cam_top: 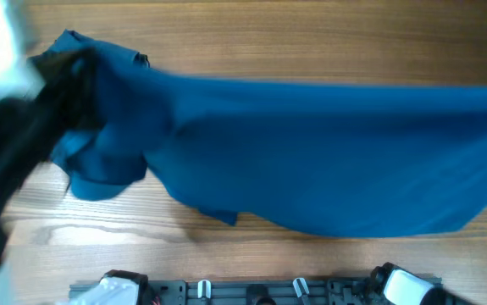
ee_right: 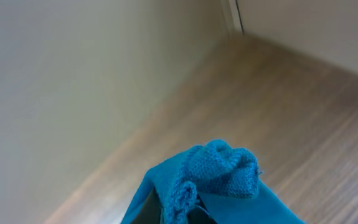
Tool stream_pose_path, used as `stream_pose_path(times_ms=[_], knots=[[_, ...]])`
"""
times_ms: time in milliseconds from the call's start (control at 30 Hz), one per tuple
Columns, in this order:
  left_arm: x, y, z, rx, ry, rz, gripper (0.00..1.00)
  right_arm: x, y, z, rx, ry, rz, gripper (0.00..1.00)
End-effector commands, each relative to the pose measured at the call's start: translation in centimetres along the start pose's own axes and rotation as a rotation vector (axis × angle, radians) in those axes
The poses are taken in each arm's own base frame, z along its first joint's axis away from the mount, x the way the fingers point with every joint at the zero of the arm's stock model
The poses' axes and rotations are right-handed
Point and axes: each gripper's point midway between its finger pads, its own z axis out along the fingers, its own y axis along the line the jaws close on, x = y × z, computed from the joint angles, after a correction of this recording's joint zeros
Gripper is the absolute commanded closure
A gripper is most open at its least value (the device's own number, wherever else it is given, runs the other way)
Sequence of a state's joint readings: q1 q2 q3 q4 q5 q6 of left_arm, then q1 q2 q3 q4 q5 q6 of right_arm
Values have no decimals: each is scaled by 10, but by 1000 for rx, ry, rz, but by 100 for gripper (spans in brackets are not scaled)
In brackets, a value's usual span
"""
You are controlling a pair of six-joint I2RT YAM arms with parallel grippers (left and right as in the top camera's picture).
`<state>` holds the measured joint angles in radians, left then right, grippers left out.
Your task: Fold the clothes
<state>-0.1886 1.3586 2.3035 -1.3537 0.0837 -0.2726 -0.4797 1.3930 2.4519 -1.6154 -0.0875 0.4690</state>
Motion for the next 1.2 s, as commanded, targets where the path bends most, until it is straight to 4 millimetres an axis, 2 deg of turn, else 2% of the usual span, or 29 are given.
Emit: stream_pose_path(times_ms=[0, 100, 133, 167, 200, 233, 267, 300, 333, 367, 400, 433, 467, 500, 567, 700, 767, 800, 867, 900, 967, 1000, 1067, 1167], knots=[[21, 17, 124, -60, 199, 16, 96, 11, -16, 89, 102, 197, 5, 96], [45, 29, 211, -82, 294, 11, 96, 31, -22, 165, 121, 363, 6, 95], [53, 32, 235, -84, 313, 12, 96, 42, -22, 200, 110, 426, -5, 92], [66, 36, 270, -87, 337, 13, 95, 54, -20, 231, 99, 477, -3, 91], [76, 38, 294, -88, 353, 15, 94, 63, -17, 256, 78, 514, -14, 89], [86, 42, 317, -89, 363, 17, 94, 73, -11, 282, 50, 543, -32, 86], [99, 50, 352, -97, 360, 95, 95, 86, -6, 315, 30, 568, -35, 84], [107, 58, 374, -121, 349, 129, 96, 99, 6, 344, -26, 587, -30, 84], [117, 62, 398, -122, 336, 132, 95, 109, 21, 368, -107, 599, -33, 80], [125, 63, 416, -112, 328, 130, 90, 120, 39, 390, -213, 609, -57, 71], [128, 64, 427, -112, 312, 106, 75, 126, 48, 400, -262, 609, -77, 59], [130, 66, 437, -113, 297, 67, 52, 133, 54, 413, -305, 611, -95, 46], [128, 69, 439, -119, 287, 51, 6, 135, 48, 420, -298, 612, -99, 36], [127, 72, 436, -124, 290, 48, 1, 133, 45, 420, -297, 606, -109, 31], [120, 79, 416, -147, 316, 38, 1, 120, 35, 410, -285, 599, -93, 30], [111, 84, 359, -191, 399, 28, 1, 93, 3, 369, -246, 608, -59, 30], [108, 79, 326, -202, 442, 25, 1, 79, -4, 343, -254, 600, -57, 30], [110, 76, 306, -209, 472, 25, 0, 69, -4, 320, -277, 590, -72, 30], [117, 72, 266, -231, 546, 13, 1, 55, -4, 287, -279, 557, -95, 30], [121, 70, 250, -245, 574, -18, 1, 48, -3, 265, -279, 536, -103, 30], [131, 66, 229, -255, 635, -59, 0, 42, 3, 234, -285, 508, -119, 30], [141, 66, 218, -275, 683, -83, 3, 40, 8, 216, -290, 497, -125, 30], [159, 67, 208, -301, 768, -85, 15, 46, 8, 202, -241, 510, -117, 31], [193, 66, 202, -331, 897, -67, 14, 76, -14, 199, -21, 608, -110, 29]])
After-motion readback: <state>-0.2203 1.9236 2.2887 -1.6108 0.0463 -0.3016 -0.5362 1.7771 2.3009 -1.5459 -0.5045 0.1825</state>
